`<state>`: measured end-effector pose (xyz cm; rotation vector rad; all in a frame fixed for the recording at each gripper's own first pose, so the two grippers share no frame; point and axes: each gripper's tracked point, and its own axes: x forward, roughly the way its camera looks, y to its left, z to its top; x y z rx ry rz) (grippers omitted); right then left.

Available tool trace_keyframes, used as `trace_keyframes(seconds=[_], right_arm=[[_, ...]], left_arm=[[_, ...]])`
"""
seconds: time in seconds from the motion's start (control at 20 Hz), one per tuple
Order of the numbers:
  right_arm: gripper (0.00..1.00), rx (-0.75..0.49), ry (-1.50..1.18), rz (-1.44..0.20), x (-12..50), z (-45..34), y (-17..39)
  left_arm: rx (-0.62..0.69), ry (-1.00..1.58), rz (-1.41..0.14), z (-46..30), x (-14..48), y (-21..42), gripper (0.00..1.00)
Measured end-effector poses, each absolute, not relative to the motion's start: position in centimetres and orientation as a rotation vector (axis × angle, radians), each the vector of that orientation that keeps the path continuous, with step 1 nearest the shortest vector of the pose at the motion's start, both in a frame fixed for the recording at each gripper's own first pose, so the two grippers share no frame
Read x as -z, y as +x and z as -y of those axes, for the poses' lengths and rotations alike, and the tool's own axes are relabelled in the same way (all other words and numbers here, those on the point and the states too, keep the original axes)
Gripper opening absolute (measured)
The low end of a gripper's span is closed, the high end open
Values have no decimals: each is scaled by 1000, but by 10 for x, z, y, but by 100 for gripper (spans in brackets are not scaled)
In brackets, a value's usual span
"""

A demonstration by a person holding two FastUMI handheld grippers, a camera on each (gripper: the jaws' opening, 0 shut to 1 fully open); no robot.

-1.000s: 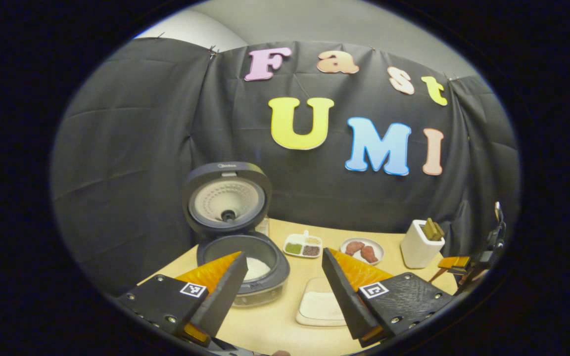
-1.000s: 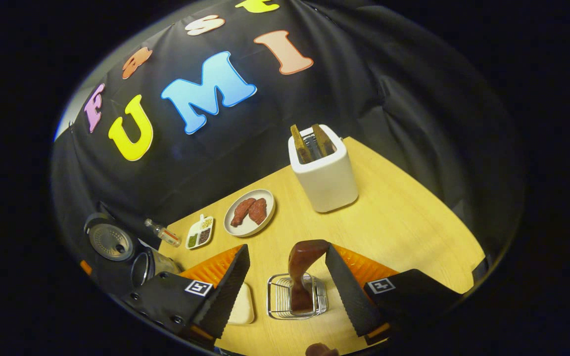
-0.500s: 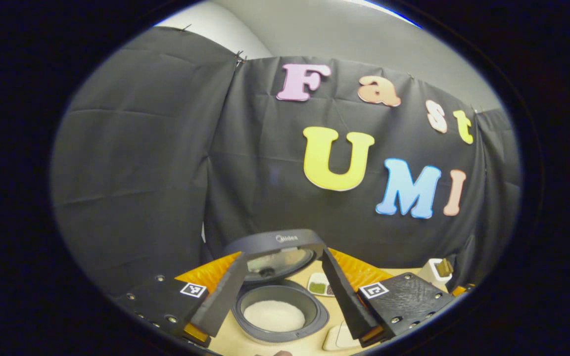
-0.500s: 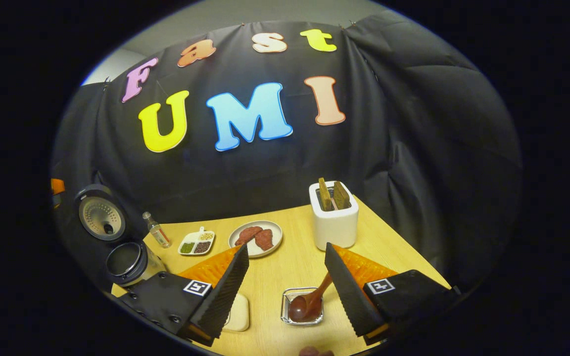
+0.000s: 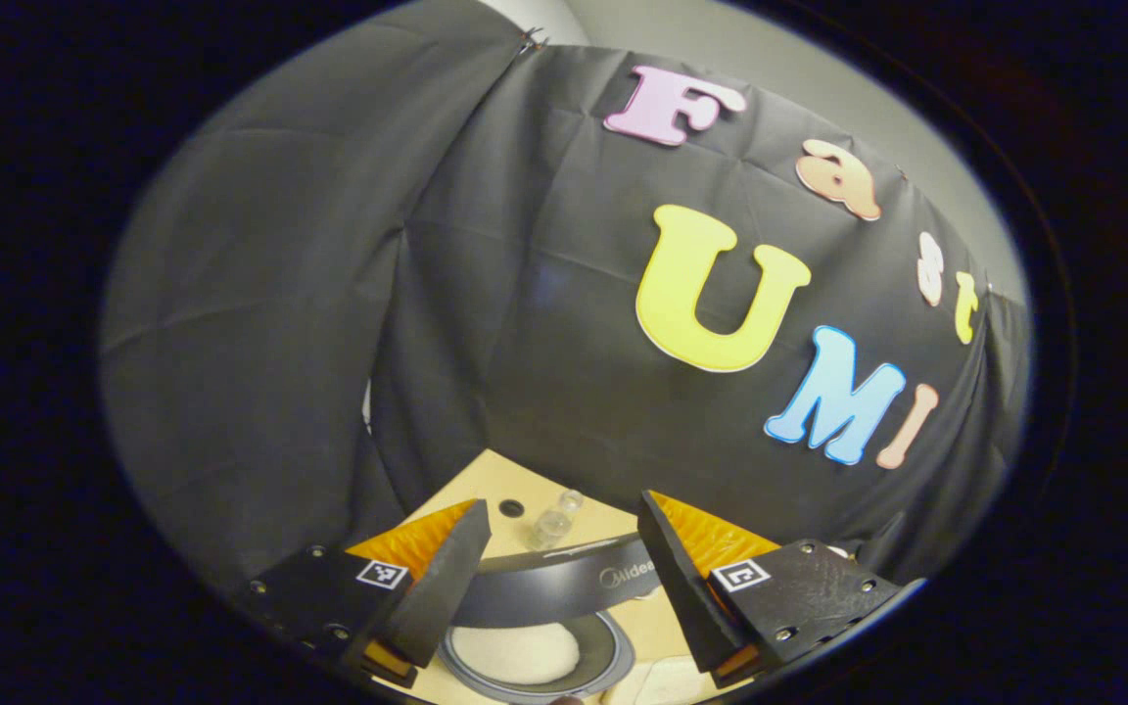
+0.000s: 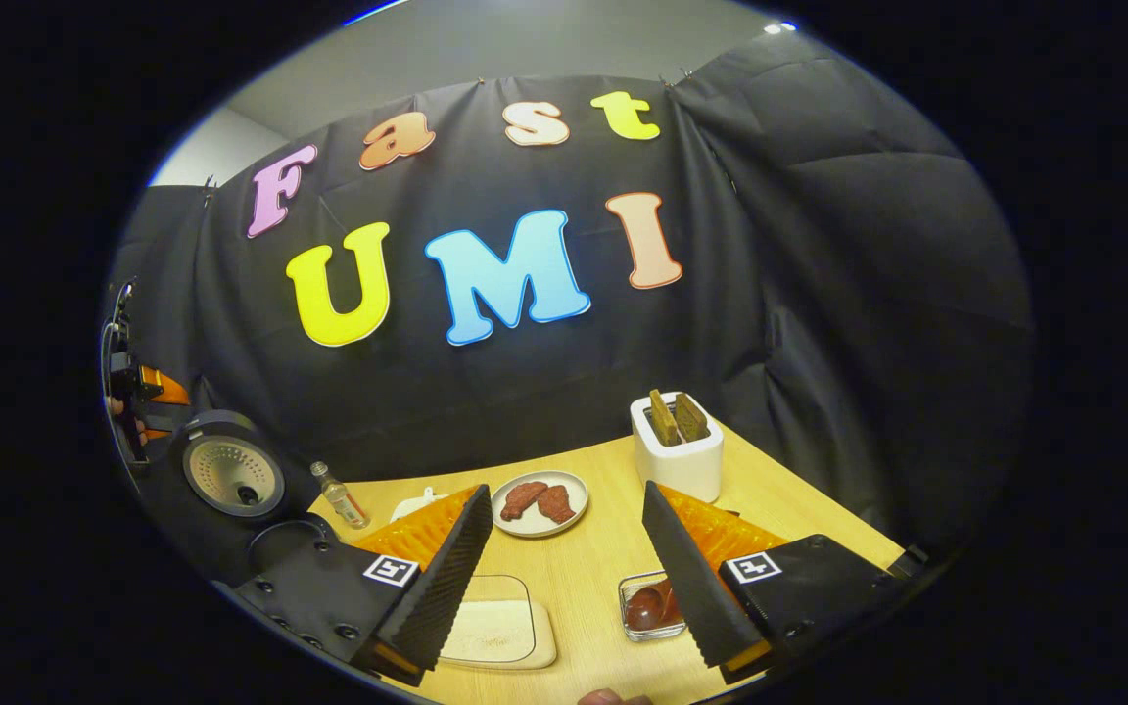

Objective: Close the left gripper, press the button to open the rice cooker; take a wooden spoon from the chopstick holder with the right hand, scoop a spoonful of rice and pour it into the rice cooker, then put the wooden spoon back into the chopstick holder.

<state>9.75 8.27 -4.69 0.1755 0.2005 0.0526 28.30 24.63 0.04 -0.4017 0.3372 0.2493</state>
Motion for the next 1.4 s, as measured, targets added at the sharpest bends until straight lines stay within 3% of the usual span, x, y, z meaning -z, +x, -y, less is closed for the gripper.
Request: trace_keyframes(seconds=[0.3,0.85,0.95,1.0,1.35,1.4], right_arm=[[98,-55,122,-208,52,-75,96],[98,-135,126,-277,75,-62,119],[98,-145,113,-275,76,-60,123],[98,-148,107,-274,76,-58,126],[98,-192,95,-289,81,-55,132],[98,-197,93,-294,83,-54,133]], left_arm=[[-260,-431,-439,-241,31,296,97],[-219,-415,-635,-176,89,250,98],[-233,-371,-650,-164,106,242,95],[-243,-335,-652,-159,113,239,99],[-276,-206,-730,-122,173,211,99],[-285,-192,-739,-119,180,206,95]])
